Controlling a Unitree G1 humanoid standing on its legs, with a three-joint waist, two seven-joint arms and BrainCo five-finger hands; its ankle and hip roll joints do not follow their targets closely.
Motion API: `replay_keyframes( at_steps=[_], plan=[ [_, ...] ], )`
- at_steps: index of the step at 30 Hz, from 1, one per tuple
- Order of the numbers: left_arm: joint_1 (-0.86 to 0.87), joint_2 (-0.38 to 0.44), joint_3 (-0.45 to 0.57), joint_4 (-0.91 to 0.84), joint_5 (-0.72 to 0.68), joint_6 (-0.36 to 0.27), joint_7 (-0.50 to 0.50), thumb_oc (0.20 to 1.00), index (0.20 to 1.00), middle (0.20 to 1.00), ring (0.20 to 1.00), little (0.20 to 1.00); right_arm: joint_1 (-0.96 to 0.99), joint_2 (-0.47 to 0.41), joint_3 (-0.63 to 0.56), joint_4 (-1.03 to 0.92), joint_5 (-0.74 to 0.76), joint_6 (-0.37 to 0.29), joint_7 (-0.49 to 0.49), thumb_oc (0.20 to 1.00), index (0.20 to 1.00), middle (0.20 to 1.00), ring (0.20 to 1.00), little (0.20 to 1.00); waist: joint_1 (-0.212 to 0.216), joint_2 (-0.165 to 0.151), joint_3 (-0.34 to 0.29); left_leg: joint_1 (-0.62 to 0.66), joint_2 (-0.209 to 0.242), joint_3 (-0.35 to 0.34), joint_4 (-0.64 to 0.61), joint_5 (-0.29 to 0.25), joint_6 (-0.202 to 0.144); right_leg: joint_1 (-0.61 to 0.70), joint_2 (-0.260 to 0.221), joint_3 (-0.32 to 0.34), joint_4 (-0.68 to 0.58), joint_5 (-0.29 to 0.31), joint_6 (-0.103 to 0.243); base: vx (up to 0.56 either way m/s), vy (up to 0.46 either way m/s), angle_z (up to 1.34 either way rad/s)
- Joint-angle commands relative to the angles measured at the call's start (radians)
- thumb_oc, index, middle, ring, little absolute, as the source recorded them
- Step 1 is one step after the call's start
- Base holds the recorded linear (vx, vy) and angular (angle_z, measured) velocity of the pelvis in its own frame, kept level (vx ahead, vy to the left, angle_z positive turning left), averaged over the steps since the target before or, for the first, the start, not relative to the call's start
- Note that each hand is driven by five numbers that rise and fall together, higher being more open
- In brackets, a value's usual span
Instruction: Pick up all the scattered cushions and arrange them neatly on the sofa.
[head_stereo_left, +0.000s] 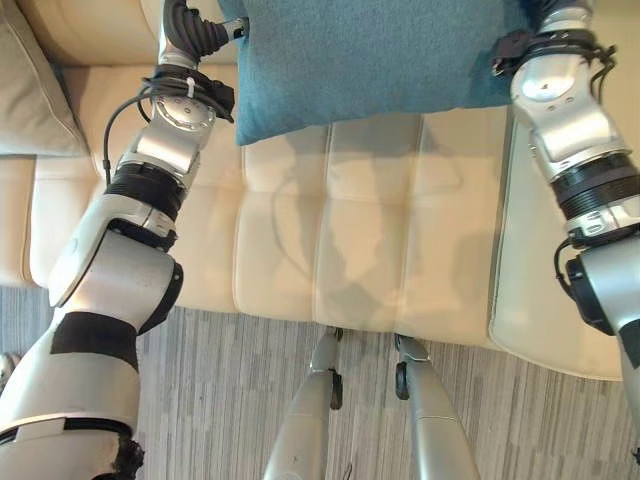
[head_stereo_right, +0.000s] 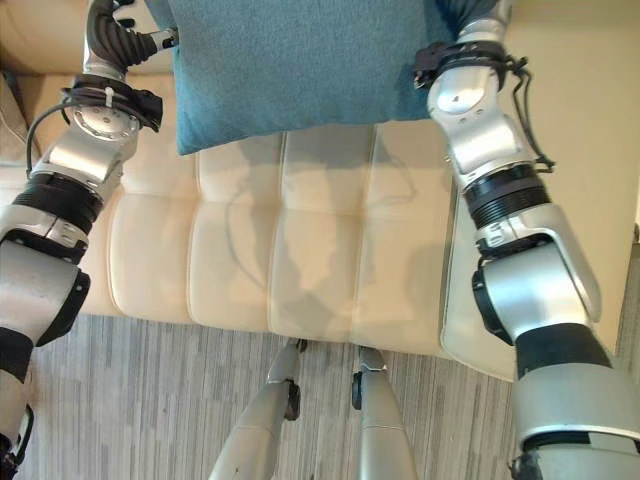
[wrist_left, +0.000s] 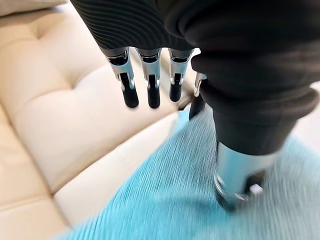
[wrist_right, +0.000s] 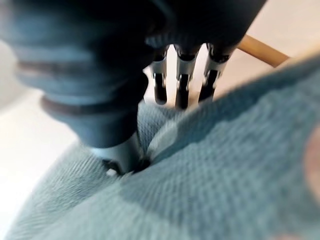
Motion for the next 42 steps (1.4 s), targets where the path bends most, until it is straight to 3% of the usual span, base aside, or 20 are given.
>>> replay_keyframes(
  at_steps=[1,5,11,17,21,23,27,31,34,42],
  plan=[
    [-0.024,0.048,-0.002,0.014,0.043,-0.021,-0.035,1.000,1.000,1.000,1.000,1.000,0.073,0.052,-0.030,-0.086,0.004,-0.044,0.077,1.000,1.000,1.000,1.000,1.000,0.001,-0.067,0.013,0.115,-0.060,0.049,-0.027,-0.139,-0.098,0.141,-0.044,0.040,-0.307,0.139,0.118,-0.02,0.005,0.04],
    [0.148,0.056,0.086,-0.006,0.059,-0.003,-0.053,1.000,1.000,1.000,1.000,1.000,0.267,0.113,-0.086,-0.113,0.028,-0.053,0.146,1.000,1.000,1.000,1.000,1.000,-0.015,-0.069,0.029,0.149,-0.061,0.058,-0.027,-0.143,-0.100,0.169,-0.046,0.038,-0.307,0.143,0.114,-0.02,0.015,0.08],
    [0.324,0.102,0.196,-0.032,0.081,-0.001,-0.064,1.000,1.000,1.000,1.000,1.000,0.439,0.093,-0.133,-0.155,0.013,-0.063,0.204,1.000,1.000,1.000,1.000,1.000,-0.025,-0.074,0.036,0.202,-0.056,0.079,-0.027,-0.155,-0.105,0.218,-0.049,0.028,-0.307,0.139,0.113,-0.04,0.023,-0.10],
    [0.570,0.152,0.334,-0.316,0.067,-0.056,-0.060,1.000,1.000,1.000,1.000,1.000,0.627,0.011,-0.210,-0.338,-0.022,-0.075,0.268,1.000,1.000,1.000,1.000,1.000,-0.024,-0.087,0.018,0.284,-0.054,0.083,-0.027,-0.176,-0.107,0.304,-0.049,0.007,-0.307,0.120,0.108,-0.02,-0.014,0.09],
    [0.756,0.134,0.420,-0.470,0.080,-0.078,-0.081,1.000,1.000,1.000,1.000,1.000,0.776,-0.011,-0.265,-0.472,-0.048,-0.083,0.323,1.000,1.000,1.000,1.000,1.000,-0.025,-0.097,-0.003,0.330,-0.050,0.088,-0.027,-0.191,-0.105,0.352,-0.051,-0.004,-0.307,0.108,0.109,0.03,-0.009,0.04],
    [1.036,0.066,0.527,-0.627,0.102,-0.082,-0.140,1.000,1.000,1.000,1.000,1.000,1.013,-0.047,-0.352,-0.633,-0.128,-0.093,0.400,1.000,1.000,1.000,1.000,1.000,-0.035,-0.106,-0.033,0.402,-0.042,0.093,-0.027,-0.209,-0.100,0.428,-0.053,-0.015,-0.307,0.087,0.109,0.12,-0.009,-0.15],
    [1.329,-0.055,0.611,-0.719,0.119,-0.066,-0.219,1.000,1.000,1.000,1.000,1.000,1.309,-0.044,-0.457,-0.705,-0.234,-0.088,0.460,1.000,1.000,1.000,1.000,1.000,-0.047,-0.114,-0.078,0.487,-0.035,0.098,-0.027,-0.234,-0.088,0.513,-0.058,-0.025,-0.307,0.065,0.110,0.09,0.007,-0.07],
    [1.530,-0.193,0.648,-0.658,0.076,-0.023,-0.290,1.000,1.000,1.000,1.000,1.000,1.511,0.032,-0.486,-0.618,-0.295,-0.055,0.508,1.000,1.000,1.000,1.000,1.000,-0.055,-0.121,-0.103,0.562,-0.031,0.102,-0.027,-0.250,-0.076,0.583,-0.059,-0.034,-0.307,0.049,0.107,0.06,0.001,-0.05],
    [1.620,-0.247,0.635,-0.503,0.136,0.020,-0.328,1.000,1.000,1.000,1.000,1.000,1.582,0.136,-0.478,-0.384,-0.278,-0.019,0.527,1.000,1.000,1.000,1.000,1.000,-0.061,-0.123,-0.128,0.628,-0.030,0.112,-0.027,-0.267,-0.060,0.642,-0.061,-0.033,-0.307,0.045,0.103,0.03,0.053,-0.04],
    [1.690,-0.263,0.632,-0.380,0.210,0.046,-0.344,1.000,1.000,1.000,1.000,1.000,1.608,0.186,-0.494,-0.168,-0.224,-0.002,0.513,1.000,1.000,1.000,1.000,1.000,-0.069,-0.139,-0.140,0.726,-0.031,0.141,-0.015,-0.302,-0.037,0.721,-0.059,-0.003,-0.294,0.039,0.102,-0.03,0.068,-0.14]
  ],
)
